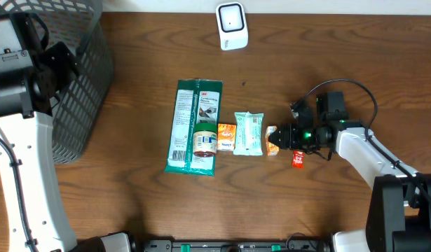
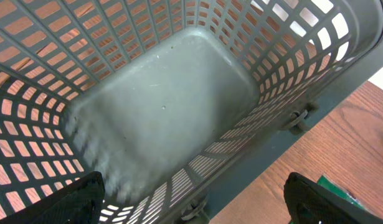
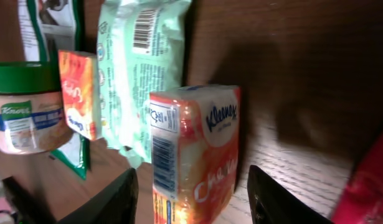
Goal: Scan the item barcode
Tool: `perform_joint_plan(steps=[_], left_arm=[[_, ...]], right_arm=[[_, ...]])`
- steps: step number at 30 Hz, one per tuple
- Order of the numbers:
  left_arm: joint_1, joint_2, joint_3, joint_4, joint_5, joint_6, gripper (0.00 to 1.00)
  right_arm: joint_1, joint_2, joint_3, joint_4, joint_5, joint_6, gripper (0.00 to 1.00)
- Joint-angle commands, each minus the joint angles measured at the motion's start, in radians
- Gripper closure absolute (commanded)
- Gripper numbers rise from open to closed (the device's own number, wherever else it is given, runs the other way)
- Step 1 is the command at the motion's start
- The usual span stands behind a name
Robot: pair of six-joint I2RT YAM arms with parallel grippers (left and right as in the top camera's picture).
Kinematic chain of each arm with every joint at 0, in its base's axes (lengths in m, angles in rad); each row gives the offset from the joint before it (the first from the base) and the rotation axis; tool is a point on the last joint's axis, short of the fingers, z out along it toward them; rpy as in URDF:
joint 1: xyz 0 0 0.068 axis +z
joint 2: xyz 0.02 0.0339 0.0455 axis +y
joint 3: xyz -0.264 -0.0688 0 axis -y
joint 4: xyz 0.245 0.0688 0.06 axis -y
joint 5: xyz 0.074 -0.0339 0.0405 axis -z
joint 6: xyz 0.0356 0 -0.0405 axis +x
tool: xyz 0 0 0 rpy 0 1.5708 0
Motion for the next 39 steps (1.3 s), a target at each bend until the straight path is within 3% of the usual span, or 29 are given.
perform_joint_plan(steps=[1, 10, 19, 25, 32, 39], left_arm=[[0.005, -0.001, 0.006, -0.001, -0.013, 0.01, 0.07], [0.005, -0.001, 0.006, 0.0, -0.013, 0.01, 0.07], [0.005, -0.001, 0.006, 0.0, -0.013, 0.01, 0.07], [0.005, -0.001, 0.006, 0.0, -0.013, 0.01, 0.08], [0.005, -0.001, 0.006, -0.001, -0.013, 0.01, 0.08], [0.005, -0.001, 0.006, 0.0, -0.013, 0.01, 0.08]], right_arm=[[0.0, 0.001, 0.0, 0.005, -0.029, -0.014, 0.49], [-0.011, -0.002, 0.026, -0.01, -0.049, -0.035, 0.49], [-0.071, -0.075, 0.312, -0.309, -0.024, -0.135, 0.44], [-0.111, -0.12, 0.382, -0.396, 0.027, -0.138, 0.41], [-0.302, -0.146, 0.381, -0.37, 0.261, -0.038, 0.35], [-0.469, -0.145, 0.369, -0.369, 0.328, -0.028, 0.28]])
